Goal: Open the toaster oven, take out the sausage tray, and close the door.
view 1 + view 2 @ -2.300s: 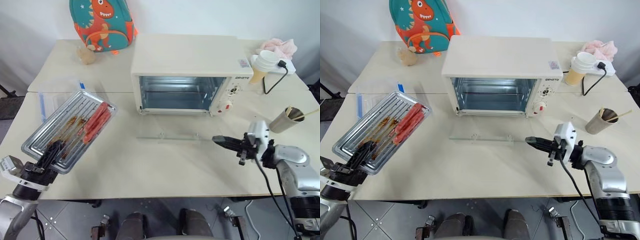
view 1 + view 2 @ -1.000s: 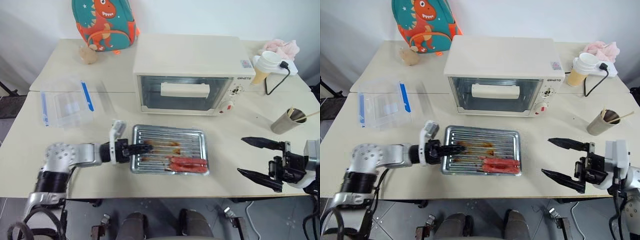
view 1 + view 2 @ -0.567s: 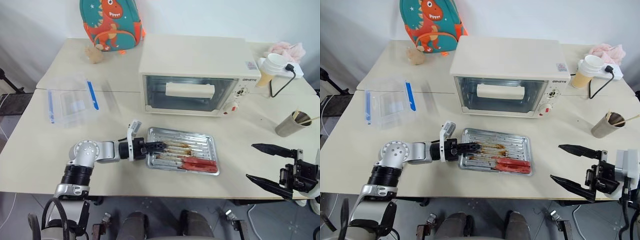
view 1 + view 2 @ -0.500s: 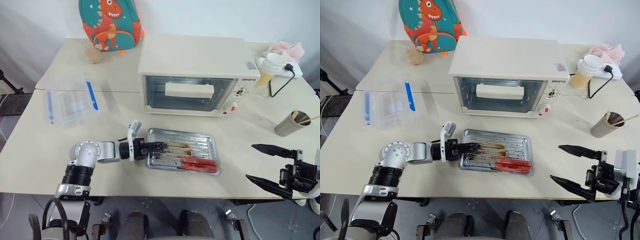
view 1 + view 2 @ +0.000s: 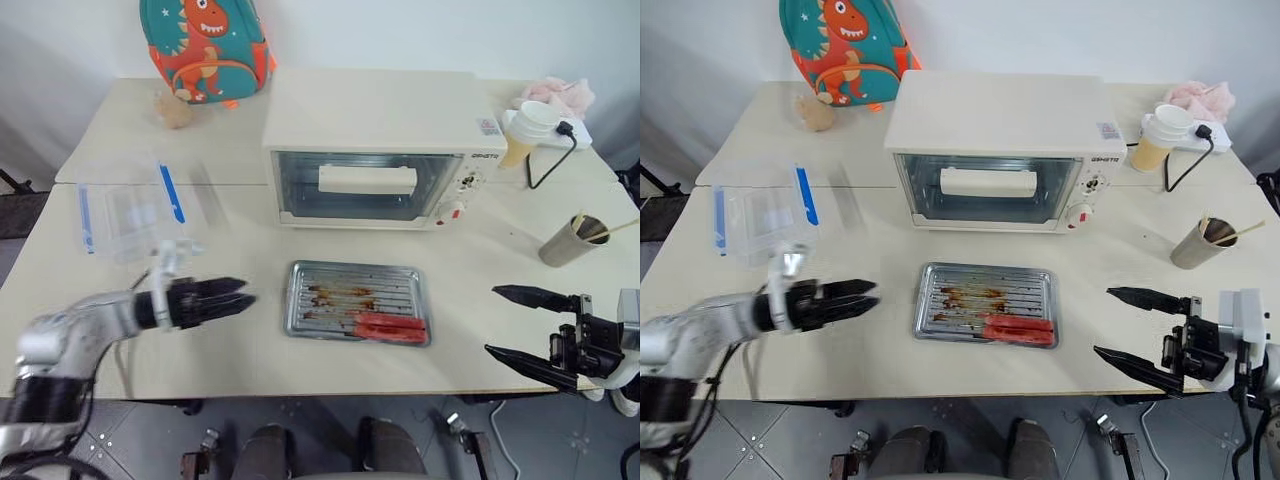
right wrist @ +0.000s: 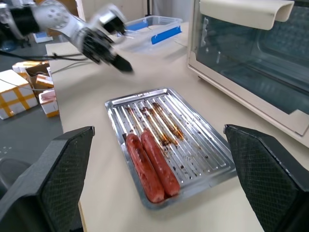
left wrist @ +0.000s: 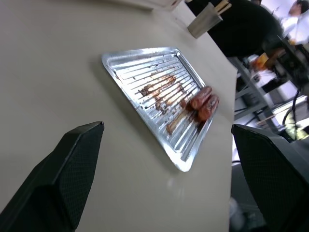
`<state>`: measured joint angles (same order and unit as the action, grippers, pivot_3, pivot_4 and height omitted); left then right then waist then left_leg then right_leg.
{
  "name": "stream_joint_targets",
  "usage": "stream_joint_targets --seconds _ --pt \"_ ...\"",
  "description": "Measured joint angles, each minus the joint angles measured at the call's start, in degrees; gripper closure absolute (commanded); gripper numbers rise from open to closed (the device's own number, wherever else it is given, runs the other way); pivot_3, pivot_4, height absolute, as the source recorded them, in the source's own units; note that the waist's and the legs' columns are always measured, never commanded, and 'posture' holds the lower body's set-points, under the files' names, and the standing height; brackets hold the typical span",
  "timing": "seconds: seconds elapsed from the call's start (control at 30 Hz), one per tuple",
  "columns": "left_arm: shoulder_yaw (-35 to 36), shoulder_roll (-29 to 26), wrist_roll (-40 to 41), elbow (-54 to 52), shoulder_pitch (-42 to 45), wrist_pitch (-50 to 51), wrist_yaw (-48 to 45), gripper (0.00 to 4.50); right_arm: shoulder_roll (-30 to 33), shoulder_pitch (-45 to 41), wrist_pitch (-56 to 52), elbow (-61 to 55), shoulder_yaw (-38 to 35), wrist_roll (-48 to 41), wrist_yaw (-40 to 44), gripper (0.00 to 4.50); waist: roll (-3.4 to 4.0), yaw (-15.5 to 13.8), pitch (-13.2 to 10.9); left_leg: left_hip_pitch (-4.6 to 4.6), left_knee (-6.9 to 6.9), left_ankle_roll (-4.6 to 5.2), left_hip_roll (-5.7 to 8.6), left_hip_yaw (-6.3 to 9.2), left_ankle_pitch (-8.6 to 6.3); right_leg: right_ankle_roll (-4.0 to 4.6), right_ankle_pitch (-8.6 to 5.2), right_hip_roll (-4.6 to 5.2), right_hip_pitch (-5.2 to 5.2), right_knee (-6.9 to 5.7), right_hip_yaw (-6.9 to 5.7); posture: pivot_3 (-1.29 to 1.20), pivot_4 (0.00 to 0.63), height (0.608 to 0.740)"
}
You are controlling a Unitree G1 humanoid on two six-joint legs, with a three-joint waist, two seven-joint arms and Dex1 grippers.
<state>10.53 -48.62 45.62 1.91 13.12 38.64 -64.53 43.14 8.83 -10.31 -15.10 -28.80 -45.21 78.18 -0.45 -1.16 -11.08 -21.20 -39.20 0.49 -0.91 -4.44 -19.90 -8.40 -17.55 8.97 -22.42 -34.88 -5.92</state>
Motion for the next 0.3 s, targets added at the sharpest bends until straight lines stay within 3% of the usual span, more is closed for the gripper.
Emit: stream_joint_targets --seconds 0.17,0.3 --pt "6.9 1.11 -10.85 2.89 -7.87 -26.93 -6.14 0.02 -2.96 -3.89 -0.38 -3.24 4.51 -1.45 -1.67 0.0 0.02 -0.32 -0.01 -0.02 0.02 0.05 -0.01 0.14 -0.06 0.02 0.02 0.11 -0.02 0.04 -0.02 0.0 0.15 0.74" --pt "10.8 1.69 -14.33 3.2 -11.33 -36.04 -5.8 0.02 -3.29 -4.62 0.45 -5.18 6.56 -1.56 -1.21 0.0 0.01 -0.37 -0.01 -0.02 0.02 0.15 0.05 0.21 -0.13 -0.04 0.05 0.21 -0.02 -0.06 -0.17 0.0 0.15 0.74"
